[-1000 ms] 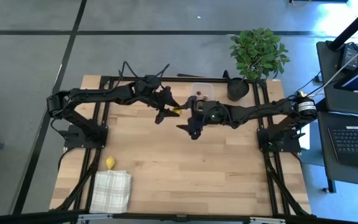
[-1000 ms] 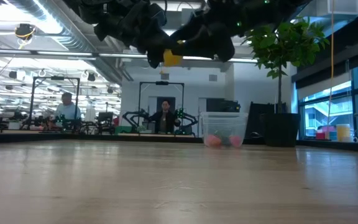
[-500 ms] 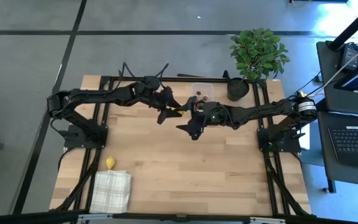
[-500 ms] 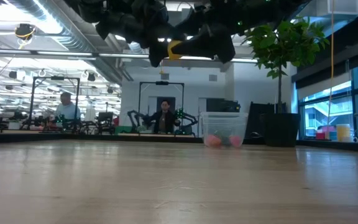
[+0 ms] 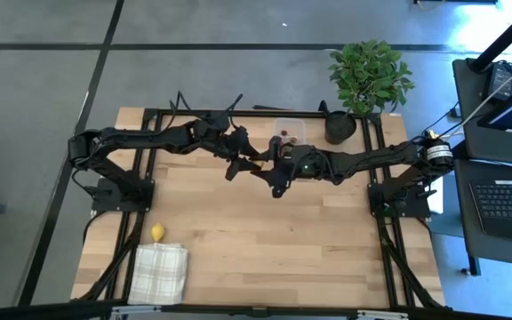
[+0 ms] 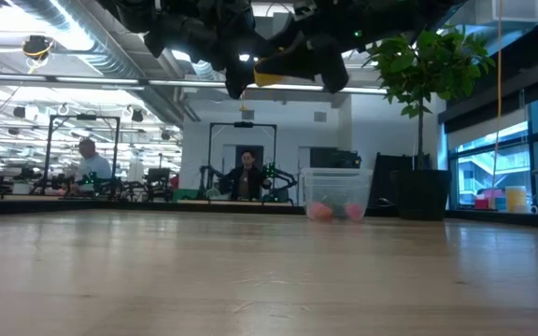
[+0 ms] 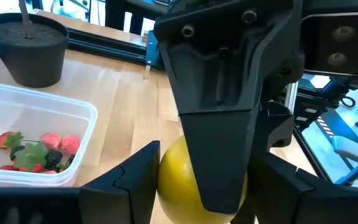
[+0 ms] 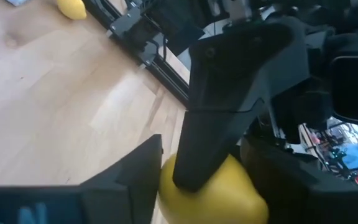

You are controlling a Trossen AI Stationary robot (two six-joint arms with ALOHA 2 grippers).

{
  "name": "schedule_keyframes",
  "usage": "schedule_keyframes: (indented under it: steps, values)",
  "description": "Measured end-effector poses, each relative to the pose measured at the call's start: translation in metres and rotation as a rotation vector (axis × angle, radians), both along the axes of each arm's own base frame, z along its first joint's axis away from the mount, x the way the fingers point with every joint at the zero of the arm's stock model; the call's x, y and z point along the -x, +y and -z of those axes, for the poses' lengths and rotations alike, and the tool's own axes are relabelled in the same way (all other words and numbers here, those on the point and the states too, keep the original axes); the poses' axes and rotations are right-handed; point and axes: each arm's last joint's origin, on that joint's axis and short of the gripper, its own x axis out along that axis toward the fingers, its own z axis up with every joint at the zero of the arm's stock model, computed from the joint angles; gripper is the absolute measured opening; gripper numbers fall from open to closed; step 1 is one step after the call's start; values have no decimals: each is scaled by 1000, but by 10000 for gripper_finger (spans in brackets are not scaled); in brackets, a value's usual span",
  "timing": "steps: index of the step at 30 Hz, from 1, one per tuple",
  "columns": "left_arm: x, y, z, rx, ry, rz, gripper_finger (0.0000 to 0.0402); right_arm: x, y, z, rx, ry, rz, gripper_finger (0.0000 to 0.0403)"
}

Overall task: Pick and placing Produce into tupperware
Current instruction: Put the top lemon into the transparent bin

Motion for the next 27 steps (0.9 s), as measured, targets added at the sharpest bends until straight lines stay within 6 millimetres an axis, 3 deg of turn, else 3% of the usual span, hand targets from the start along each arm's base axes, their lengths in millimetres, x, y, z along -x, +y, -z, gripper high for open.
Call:
schedule_keyframes:
  steps: [7, 14, 18, 22, 27]
  values:
    - [0, 0, 0, -8, 0, 4, 197, 0, 0, 0, -17, -1, 8, 187]
    - [0, -2, -2, -13, -30, 59, 197, 1, -1, 2, -48, 5, 25, 264]
    - [-1, -2, -3, -17, -43, 62, 197, 0, -1, 2, -48, 4, 27, 281]
    - [-1, -2, -3, -20, -44, 64, 197, 0, -1, 1, -48, -6, 26, 268]
    - [-1, -3, -3, -22, -43, 66, 197, 0, -1, 1, -49, -13, 27, 221]
